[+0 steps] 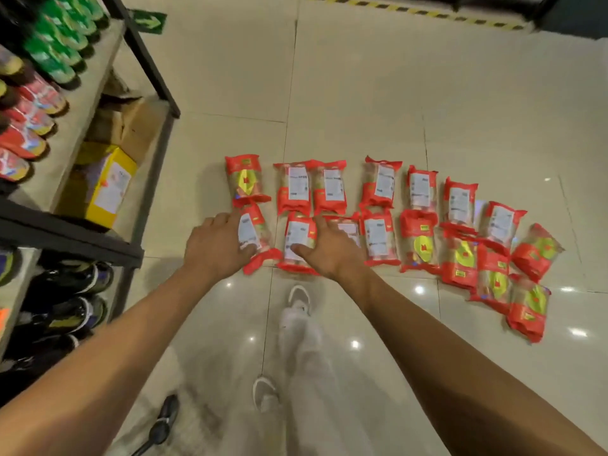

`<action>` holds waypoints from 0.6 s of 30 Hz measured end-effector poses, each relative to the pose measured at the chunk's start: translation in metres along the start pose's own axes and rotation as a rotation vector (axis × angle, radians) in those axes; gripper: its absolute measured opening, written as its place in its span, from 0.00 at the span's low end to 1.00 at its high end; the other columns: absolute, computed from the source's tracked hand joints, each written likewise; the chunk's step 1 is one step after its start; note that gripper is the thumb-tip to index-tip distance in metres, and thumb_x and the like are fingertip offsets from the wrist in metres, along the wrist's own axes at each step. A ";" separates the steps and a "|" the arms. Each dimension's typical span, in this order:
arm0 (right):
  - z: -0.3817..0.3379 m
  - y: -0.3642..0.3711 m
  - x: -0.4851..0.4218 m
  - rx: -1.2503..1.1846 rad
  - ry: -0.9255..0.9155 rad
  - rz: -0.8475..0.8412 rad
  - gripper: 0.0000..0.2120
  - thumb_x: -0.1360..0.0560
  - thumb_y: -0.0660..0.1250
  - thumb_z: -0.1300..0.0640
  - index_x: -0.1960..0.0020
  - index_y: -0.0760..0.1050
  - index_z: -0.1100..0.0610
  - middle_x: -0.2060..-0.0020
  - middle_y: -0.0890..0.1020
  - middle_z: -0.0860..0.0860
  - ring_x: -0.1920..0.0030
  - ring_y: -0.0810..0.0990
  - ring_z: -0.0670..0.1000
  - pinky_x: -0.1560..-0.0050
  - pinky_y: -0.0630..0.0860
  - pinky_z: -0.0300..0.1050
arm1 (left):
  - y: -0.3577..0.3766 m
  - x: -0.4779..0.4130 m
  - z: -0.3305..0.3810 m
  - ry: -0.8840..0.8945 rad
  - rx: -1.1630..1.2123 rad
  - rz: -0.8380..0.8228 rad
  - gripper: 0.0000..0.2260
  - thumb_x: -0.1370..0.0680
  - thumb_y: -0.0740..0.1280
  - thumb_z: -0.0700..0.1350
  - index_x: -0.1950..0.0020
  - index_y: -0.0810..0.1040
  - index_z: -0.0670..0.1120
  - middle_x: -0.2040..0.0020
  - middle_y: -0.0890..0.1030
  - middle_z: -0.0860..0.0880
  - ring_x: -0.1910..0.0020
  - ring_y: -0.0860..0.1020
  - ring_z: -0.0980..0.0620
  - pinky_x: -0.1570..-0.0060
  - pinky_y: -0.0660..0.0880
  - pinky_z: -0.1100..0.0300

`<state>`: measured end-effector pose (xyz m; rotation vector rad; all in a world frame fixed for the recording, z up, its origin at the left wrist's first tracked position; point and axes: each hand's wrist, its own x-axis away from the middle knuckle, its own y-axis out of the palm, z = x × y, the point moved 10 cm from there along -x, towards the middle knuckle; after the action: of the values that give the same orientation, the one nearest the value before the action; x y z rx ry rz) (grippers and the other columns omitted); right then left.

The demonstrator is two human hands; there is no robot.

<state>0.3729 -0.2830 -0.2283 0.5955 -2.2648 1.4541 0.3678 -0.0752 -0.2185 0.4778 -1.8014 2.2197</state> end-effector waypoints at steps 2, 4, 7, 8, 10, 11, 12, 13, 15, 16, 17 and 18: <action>0.027 0.032 -0.057 -0.121 0.060 -0.046 0.41 0.26 0.66 0.35 0.22 0.58 0.55 0.28 0.72 0.60 0.30 0.72 0.63 0.30 0.68 0.57 | 0.042 -0.051 -0.018 -0.090 0.081 -0.054 0.31 0.23 0.68 0.58 0.24 0.67 0.44 0.29 0.74 0.41 0.33 0.73 0.37 0.38 0.71 0.46; 0.056 0.066 -0.107 -0.245 0.106 -0.076 0.41 0.28 0.67 0.34 0.24 0.60 0.53 0.31 0.76 0.57 0.32 0.75 0.62 0.33 0.72 0.56 | 0.089 -0.099 -0.038 -0.164 0.146 -0.114 0.31 0.22 0.67 0.58 0.25 0.67 0.43 0.30 0.74 0.40 0.34 0.73 0.37 0.39 0.72 0.46; 0.099 0.126 -0.178 -0.383 0.188 -0.158 0.38 0.25 0.70 0.41 0.22 0.59 0.53 0.31 0.76 0.53 0.34 0.76 0.59 0.36 0.73 0.50 | 0.165 -0.167 -0.067 -0.216 0.183 -0.170 0.32 0.22 0.66 0.59 0.23 0.65 0.44 0.29 0.74 0.40 0.32 0.73 0.37 0.37 0.72 0.46; 0.116 0.150 -0.201 -0.413 0.218 -0.189 0.39 0.25 0.71 0.42 0.22 0.59 0.55 0.31 0.77 0.53 0.34 0.77 0.59 0.36 0.74 0.50 | 0.191 -0.188 -0.078 -0.249 0.212 -0.191 0.33 0.22 0.66 0.59 0.22 0.64 0.44 0.28 0.73 0.40 0.31 0.72 0.37 0.36 0.71 0.46; 0.149 0.203 -0.250 -0.445 0.275 -0.243 0.46 0.31 0.72 0.38 0.21 0.57 0.56 0.32 0.78 0.54 0.35 0.78 0.59 0.35 0.75 0.55 | 0.244 -0.227 -0.101 -0.338 0.309 -0.225 0.33 0.22 0.67 0.58 0.21 0.62 0.44 0.27 0.71 0.38 0.30 0.70 0.36 0.34 0.70 0.46; 0.166 0.229 -0.274 -0.460 0.299 -0.254 0.50 0.35 0.73 0.36 0.21 0.58 0.57 0.33 0.79 0.54 0.35 0.78 0.59 0.35 0.76 0.57 | 0.271 -0.245 -0.113 -0.381 0.367 -0.237 0.34 0.22 0.68 0.58 0.21 0.62 0.43 0.27 0.71 0.38 0.29 0.70 0.36 0.33 0.70 0.46; 0.179 0.252 -0.297 -0.492 0.316 -0.243 0.52 0.37 0.73 0.35 0.22 0.59 0.57 0.34 0.79 0.53 0.35 0.79 0.58 0.35 0.76 0.58 | 0.299 -0.263 -0.125 -0.414 0.418 -0.246 0.35 0.23 0.68 0.59 0.21 0.62 0.43 0.26 0.70 0.37 0.28 0.70 0.36 0.32 0.70 0.46; 0.196 0.276 -0.321 -0.516 0.345 -0.232 0.51 0.37 0.75 0.36 0.23 0.60 0.58 0.34 0.79 0.52 0.35 0.79 0.58 0.35 0.76 0.58 | 0.328 -0.282 -0.137 -0.440 0.465 -0.254 0.36 0.23 0.69 0.59 0.22 0.63 0.42 0.26 0.71 0.37 0.29 0.71 0.36 0.32 0.70 0.47; 0.214 0.308 -0.361 -0.554 0.388 -0.184 0.44 0.32 0.77 0.43 0.25 0.62 0.60 0.37 0.79 0.52 0.36 0.79 0.58 0.35 0.75 0.56 | 0.383 -0.315 -0.164 -0.514 0.577 -0.250 0.36 0.25 0.72 0.57 0.24 0.65 0.40 0.27 0.72 0.37 0.30 0.72 0.37 0.32 0.71 0.47; 0.231 0.328 -0.383 -0.568 0.402 -0.147 0.43 0.31 0.77 0.45 0.25 0.62 0.61 0.37 0.80 0.54 0.38 0.80 0.58 0.36 0.76 0.56 | 0.407 -0.331 -0.178 -0.557 0.633 -0.226 0.36 0.25 0.73 0.56 0.24 0.65 0.39 0.27 0.71 0.37 0.30 0.72 0.37 0.32 0.71 0.47; 0.244 0.345 -0.403 -0.569 0.414 -0.115 0.45 0.32 0.77 0.43 0.25 0.62 0.61 0.38 0.80 0.55 0.39 0.80 0.59 0.37 0.77 0.57 | 0.428 -0.343 -0.190 -0.606 0.679 -0.210 0.37 0.25 0.73 0.56 0.24 0.64 0.38 0.27 0.71 0.37 0.30 0.72 0.37 0.32 0.71 0.47; 0.259 0.362 -0.420 -0.582 0.434 -0.091 0.48 0.35 0.78 0.40 0.25 0.61 0.60 0.38 0.81 0.56 0.41 0.81 0.59 0.38 0.78 0.58 | 0.448 -0.354 -0.202 -0.669 0.725 -0.191 0.38 0.25 0.74 0.55 0.24 0.63 0.37 0.27 0.70 0.37 0.30 0.72 0.37 0.34 0.72 0.48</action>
<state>0.5059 -0.3244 -0.8243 0.1733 -2.1191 0.7232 0.4998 0.0347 -0.7991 1.6079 -0.9936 2.7038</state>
